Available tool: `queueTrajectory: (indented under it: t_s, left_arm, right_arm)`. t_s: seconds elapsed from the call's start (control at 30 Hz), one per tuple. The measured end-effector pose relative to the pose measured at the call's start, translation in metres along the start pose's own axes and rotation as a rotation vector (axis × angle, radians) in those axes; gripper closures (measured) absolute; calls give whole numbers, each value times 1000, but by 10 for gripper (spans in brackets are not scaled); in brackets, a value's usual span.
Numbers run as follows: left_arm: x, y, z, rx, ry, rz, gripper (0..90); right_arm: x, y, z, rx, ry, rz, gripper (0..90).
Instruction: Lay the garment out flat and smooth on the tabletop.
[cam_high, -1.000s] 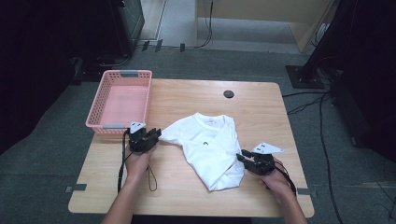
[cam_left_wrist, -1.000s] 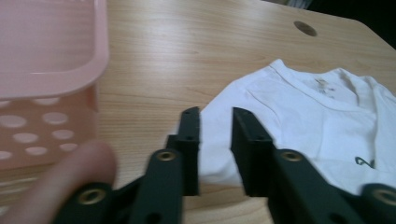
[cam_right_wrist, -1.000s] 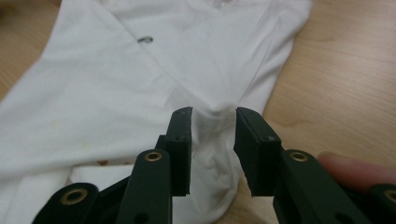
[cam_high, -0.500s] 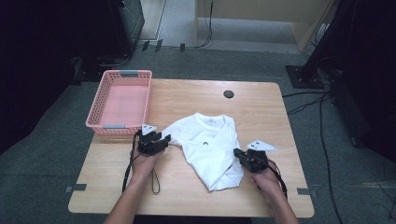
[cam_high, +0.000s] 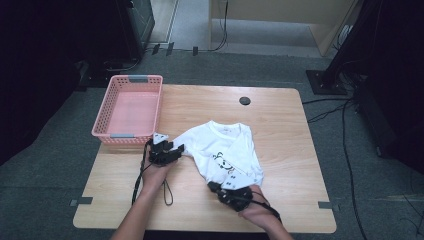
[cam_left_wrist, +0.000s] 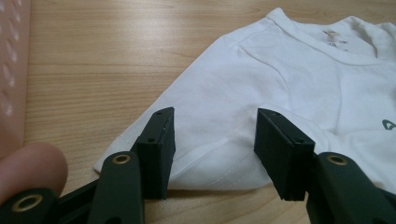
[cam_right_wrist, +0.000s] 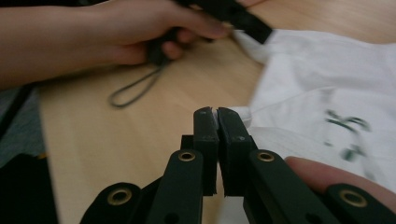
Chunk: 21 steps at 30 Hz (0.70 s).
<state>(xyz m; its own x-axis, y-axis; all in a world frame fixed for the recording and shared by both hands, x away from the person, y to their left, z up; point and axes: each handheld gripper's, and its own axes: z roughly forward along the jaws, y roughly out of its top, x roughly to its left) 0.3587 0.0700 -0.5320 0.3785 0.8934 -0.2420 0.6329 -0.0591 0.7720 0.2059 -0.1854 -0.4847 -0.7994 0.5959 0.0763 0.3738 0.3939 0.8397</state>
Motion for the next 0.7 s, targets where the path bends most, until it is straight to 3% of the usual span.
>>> queueTrajectory:
  t_s: [0.1, 0.17, 0.23, 0.3, 0.4, 0.5, 0.57, 0.7]
  left_arm:
    - [2, 1, 1, -3, 4, -9, 452]
    - [2, 1, 1, -6, 13, -10, 429]
    - [1, 1, 1, -5, 20, -7, 411]
    - [-1, 1, 1, -1, 32, 9, 393]
    - [-2, 1, 1, 2, 28, 18, 374]
    - [-3, 1, 1, 4, 39, 26, 366]
    - [-5, 1, 2, 9, 51, 42, 363]
    - [-7, 1, 2, 11, 63, 51, 361]
  right_arm:
    - [26, 4, 12, 16, 87, -44, 871]
    - [39, 5, 17, 20, 166, -65, 770]
    - [46, 8, 15, -1, 246, -93, 702]
    - [43, 12, 10, -25, 265, -93, 644]
    - [21, 18, 0, -60, 183, -60, 639]
    - [-13, 21, -10, -81, 45, 20, 643]
    - [-36, 23, -9, -43, -95, 62, 649]
    - [-76, 14, 10, 68, -286, 125, 661]
